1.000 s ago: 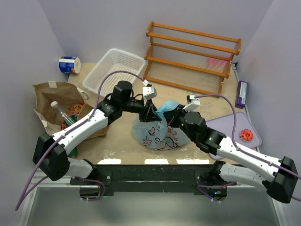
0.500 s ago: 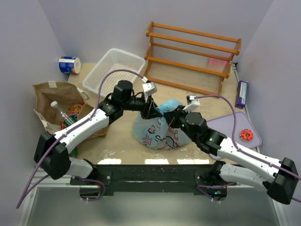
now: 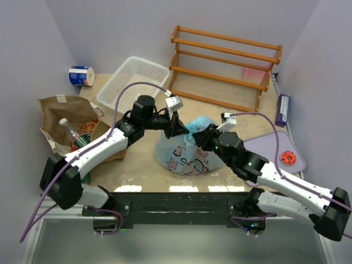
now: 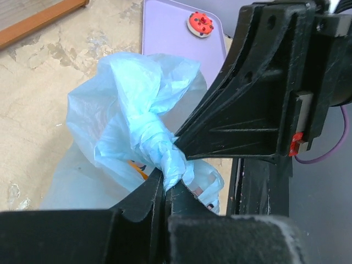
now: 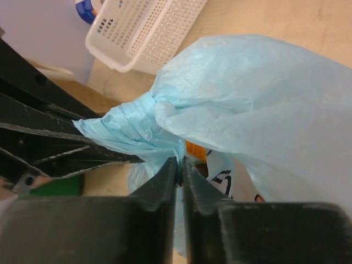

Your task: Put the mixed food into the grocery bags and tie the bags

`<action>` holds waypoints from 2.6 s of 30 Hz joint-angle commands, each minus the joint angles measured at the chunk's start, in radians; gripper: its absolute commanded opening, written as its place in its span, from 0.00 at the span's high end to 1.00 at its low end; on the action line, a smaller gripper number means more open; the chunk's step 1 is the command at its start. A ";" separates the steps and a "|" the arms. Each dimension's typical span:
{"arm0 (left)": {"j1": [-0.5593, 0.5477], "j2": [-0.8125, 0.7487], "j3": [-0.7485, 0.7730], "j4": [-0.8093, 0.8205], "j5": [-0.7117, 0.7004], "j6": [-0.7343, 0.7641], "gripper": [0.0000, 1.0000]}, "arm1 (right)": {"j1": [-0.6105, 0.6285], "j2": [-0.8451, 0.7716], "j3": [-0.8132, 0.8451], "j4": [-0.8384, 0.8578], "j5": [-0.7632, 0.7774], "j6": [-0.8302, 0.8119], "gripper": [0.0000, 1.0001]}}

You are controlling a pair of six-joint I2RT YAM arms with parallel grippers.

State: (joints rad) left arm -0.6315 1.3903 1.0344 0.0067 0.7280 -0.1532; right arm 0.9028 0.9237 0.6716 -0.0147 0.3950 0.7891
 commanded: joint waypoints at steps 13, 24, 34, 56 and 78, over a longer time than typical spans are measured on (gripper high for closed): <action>-0.148 -0.143 -0.094 0.078 -0.286 0.207 1.00 | 0.002 -0.158 0.010 0.073 -0.079 0.451 0.24; -0.214 -0.177 -0.114 0.078 -0.403 0.247 1.00 | 0.001 -0.089 0.066 -0.050 -0.064 0.585 0.22; -0.246 -0.189 -0.125 0.084 -0.452 0.265 1.00 | 0.002 -0.051 0.065 -0.148 0.004 0.621 0.23; -0.343 -0.172 -0.139 0.078 -0.473 0.325 1.00 | 0.001 0.001 -0.013 -0.018 -0.025 0.656 0.65; -0.030 -0.263 -0.195 0.157 -0.325 -0.221 0.22 | -0.004 -0.143 -0.184 0.421 -0.058 0.184 1.00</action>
State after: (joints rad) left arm -0.6949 1.0470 0.8993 0.0490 0.2668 -0.1482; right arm 0.8974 0.8173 0.4519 0.3130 0.3473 1.1225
